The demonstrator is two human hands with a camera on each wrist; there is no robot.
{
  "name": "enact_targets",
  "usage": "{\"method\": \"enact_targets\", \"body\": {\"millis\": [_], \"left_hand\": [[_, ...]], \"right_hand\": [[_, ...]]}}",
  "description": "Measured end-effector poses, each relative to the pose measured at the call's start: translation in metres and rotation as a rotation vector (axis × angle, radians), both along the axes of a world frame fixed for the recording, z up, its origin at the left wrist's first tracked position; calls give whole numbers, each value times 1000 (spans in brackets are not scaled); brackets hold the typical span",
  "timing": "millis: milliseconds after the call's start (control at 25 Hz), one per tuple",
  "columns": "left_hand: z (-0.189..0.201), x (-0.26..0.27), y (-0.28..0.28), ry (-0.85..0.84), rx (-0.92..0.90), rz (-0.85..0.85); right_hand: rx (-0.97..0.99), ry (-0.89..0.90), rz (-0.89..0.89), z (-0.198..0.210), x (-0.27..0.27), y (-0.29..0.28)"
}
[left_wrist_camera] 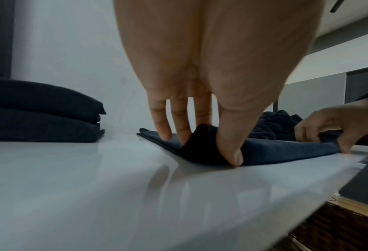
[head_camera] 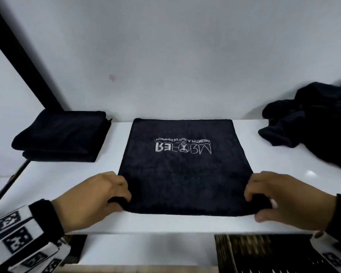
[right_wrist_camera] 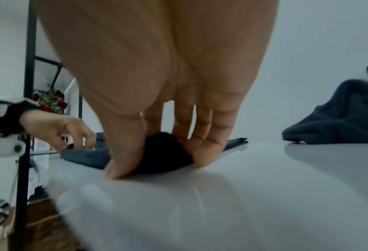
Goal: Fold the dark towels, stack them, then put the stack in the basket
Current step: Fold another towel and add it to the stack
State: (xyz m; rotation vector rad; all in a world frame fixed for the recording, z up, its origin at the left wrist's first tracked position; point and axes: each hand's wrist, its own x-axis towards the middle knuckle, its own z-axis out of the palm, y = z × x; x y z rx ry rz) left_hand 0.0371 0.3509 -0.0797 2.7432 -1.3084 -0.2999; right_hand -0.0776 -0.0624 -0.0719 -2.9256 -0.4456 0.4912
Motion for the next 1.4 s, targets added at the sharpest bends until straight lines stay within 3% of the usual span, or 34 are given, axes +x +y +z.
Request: {"method": "enact_targets", "body": {"millis": [120,360,520,720,800,880,960,1080,1200,1400], "left_hand": [[0,-19,8,-32,-46,-36],[-15,-60,41,-120,-166,-81],[-17,-72,51,-165,-185,-86],[-3,-86,68,47,-113,-137],[4,-65,61,128,-191,-73],[6,-25,41,74,-310,29],[4,23,14,-9,-314,165],[-3,75,-19,-5,-187,346],[-9,102,-37,31,-51,382],[6,113,-43,118,27,379]], "right_hand": [[14,-146,0,-8,-25,3],[76,-264,-138,-12,-80,16],[53,-207,-132,-6,-91,25],[169,63,-186,17,-107,44],[269,-9,-262,23,-87,43],[329,-173,-328,20,-43,34],[315,-270,-375,10,14,21],[199,-214,-488,-7,80,6],[87,-113,-484,-19,105,-7],[403,-36,-489,-8,106,-18]]}}
